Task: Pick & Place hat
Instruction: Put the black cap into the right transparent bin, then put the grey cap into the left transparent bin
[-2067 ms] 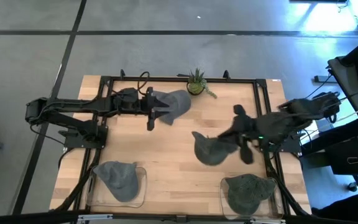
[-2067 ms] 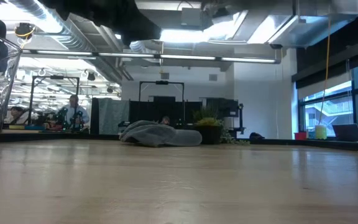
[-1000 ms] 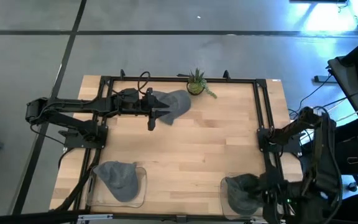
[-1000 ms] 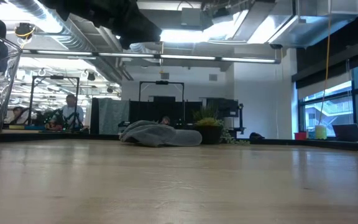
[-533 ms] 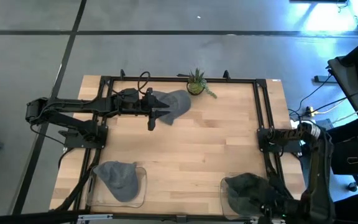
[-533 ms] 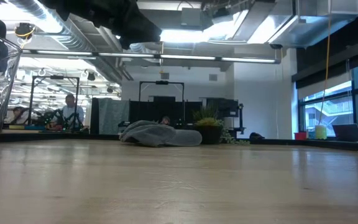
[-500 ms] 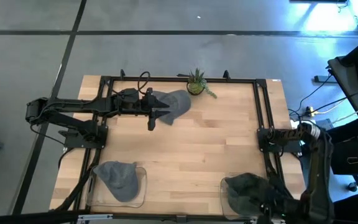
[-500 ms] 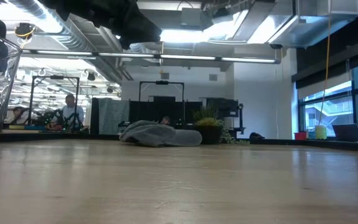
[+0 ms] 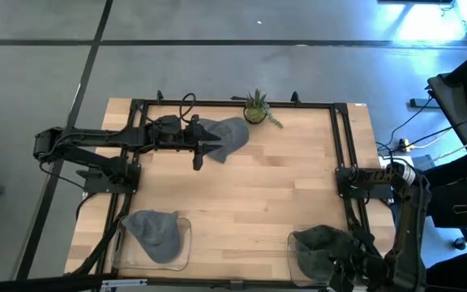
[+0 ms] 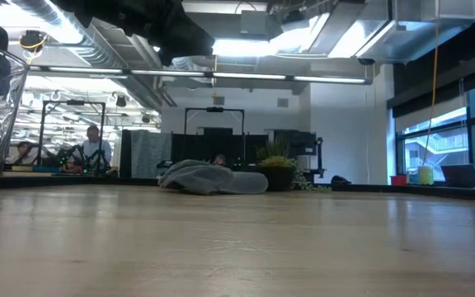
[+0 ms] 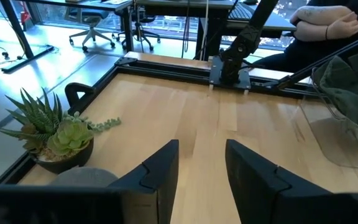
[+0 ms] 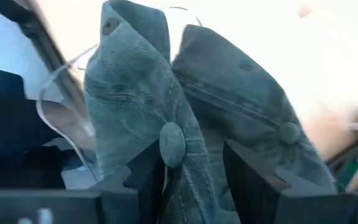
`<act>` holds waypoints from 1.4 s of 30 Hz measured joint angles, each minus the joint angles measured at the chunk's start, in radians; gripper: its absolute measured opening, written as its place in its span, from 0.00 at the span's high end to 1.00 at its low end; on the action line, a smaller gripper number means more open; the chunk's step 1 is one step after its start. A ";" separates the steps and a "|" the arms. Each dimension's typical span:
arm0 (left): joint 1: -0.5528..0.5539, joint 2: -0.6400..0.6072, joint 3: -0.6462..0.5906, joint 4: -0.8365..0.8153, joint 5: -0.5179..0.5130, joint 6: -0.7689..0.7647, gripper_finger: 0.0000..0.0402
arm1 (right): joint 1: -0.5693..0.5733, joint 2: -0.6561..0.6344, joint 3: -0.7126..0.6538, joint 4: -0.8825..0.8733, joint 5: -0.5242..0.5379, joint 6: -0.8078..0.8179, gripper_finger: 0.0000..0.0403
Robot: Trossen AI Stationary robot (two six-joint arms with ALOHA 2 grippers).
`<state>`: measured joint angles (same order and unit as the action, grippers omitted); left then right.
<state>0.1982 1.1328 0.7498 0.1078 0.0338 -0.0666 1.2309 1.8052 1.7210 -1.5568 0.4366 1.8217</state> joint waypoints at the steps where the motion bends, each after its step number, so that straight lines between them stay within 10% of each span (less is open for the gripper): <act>1: 0.000 0.000 0.000 0.000 0.000 0.000 0.68 | -0.003 -0.001 0.000 -0.004 -0.009 0.000 0.59; 25: 0.000 0.000 0.000 0.000 0.000 0.035 0.68 | -0.031 -0.001 0.000 -0.014 -0.043 -0.016 0.58; 36: 0.000 0.000 0.000 0.000 -0.017 0.002 0.68 | -0.031 -0.002 0.036 -0.015 -0.164 -0.059 0.37; 42: -0.009 0.000 0.000 0.000 -0.004 0.009 0.68 | -0.031 -0.003 0.108 -0.015 -0.016 -0.141 0.34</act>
<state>0.1896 1.1332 0.7498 0.1078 0.0293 -0.0576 1.1998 1.8023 1.8291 -1.5715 0.4208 1.6809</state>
